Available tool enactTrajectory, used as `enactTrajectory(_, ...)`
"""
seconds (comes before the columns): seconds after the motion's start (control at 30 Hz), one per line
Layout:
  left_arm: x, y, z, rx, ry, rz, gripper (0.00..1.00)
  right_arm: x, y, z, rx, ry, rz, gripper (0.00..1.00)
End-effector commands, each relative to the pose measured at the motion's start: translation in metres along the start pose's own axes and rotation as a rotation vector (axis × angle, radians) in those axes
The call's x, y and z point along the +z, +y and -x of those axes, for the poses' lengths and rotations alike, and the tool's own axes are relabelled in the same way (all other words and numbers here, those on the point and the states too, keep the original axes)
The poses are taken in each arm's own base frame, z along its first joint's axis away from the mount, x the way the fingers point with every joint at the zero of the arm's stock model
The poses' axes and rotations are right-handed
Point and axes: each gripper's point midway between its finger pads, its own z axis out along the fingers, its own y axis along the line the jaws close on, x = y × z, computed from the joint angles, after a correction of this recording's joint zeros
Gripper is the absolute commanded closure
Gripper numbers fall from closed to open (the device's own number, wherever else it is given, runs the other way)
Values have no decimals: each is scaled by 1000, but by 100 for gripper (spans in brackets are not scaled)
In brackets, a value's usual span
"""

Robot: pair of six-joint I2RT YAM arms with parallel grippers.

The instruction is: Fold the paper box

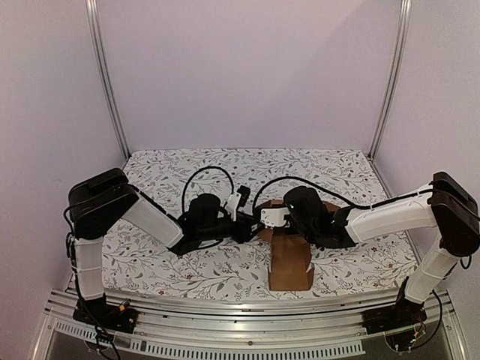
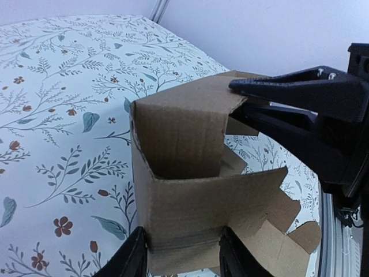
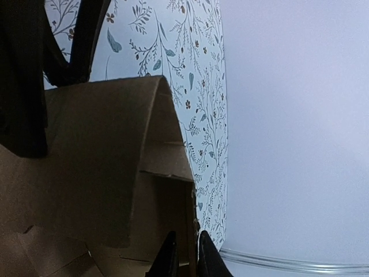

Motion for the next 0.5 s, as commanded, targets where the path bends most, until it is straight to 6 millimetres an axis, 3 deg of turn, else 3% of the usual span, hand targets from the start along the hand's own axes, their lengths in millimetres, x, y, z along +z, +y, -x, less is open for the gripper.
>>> enactTrajectory(0.0, 8, 3, 14, -34, -45, -23, 57, -5, -11, 11, 36, -16, 6, 85)
enactTrajectory(0.37, 15, 1, 22, -74, -58, -61, 58, -2, -15, 10, 68, 0, 55, 82)
enactTrajectory(0.47, 17, 2, 16, -85, -45, -63, 58, -1, -15, 7, 80, 10, 65, 82)
